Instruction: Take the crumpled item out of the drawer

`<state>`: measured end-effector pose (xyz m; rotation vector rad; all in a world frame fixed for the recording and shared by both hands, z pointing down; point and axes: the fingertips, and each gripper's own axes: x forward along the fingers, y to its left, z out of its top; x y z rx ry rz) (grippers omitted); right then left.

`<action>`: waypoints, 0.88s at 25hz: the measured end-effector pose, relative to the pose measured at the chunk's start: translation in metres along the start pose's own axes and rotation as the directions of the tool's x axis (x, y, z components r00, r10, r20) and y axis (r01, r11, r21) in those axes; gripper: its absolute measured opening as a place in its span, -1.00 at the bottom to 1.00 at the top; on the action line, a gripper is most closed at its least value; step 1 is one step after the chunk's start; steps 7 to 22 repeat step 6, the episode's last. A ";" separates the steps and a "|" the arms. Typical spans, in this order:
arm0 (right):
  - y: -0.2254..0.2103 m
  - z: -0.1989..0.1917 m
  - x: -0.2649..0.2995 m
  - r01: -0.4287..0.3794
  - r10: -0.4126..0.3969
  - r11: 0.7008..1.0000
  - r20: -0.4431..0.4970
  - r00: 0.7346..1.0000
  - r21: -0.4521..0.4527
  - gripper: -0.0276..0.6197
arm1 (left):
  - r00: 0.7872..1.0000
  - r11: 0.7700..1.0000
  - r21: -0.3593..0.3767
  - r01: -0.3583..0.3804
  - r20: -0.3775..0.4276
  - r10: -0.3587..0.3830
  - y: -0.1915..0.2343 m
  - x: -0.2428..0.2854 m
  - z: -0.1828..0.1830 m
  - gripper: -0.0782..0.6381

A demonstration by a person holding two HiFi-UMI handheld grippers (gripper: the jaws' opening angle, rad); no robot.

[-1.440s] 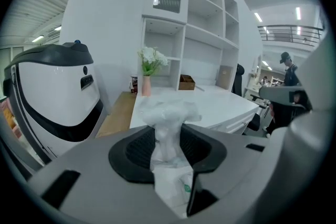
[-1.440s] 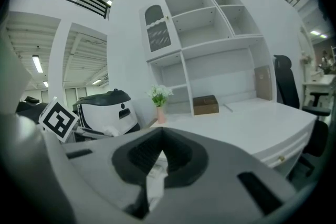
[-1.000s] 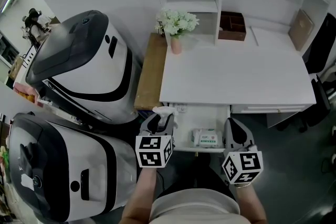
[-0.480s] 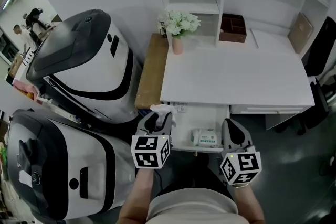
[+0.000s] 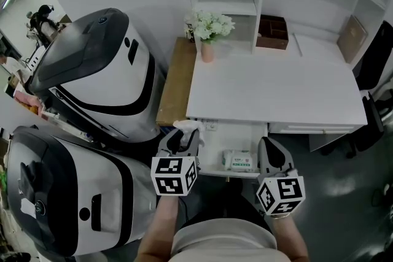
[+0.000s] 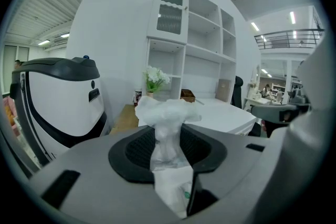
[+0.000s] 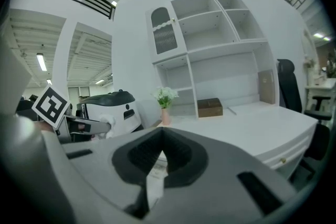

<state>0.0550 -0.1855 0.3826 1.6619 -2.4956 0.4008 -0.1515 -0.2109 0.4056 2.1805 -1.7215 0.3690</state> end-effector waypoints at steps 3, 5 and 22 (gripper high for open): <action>-0.001 0.001 0.002 -0.007 0.007 1.000 0.001 1.000 0.011 -0.91 | 1.000 1.000 -0.002 -0.002 -0.009 0.002 0.000 0.003 -0.002 -0.39; -0.002 0.002 0.003 -0.009 0.009 1.000 0.001 1.000 0.007 -0.91 | 1.000 1.000 -0.006 -0.005 -0.015 0.004 0.000 0.005 -0.004 -0.39; -0.003 0.002 0.004 -0.010 0.010 1.000 0.001 1.000 0.005 -0.91 | 1.000 1.000 -0.008 -0.006 -0.017 0.006 0.001 0.005 -0.005 -0.39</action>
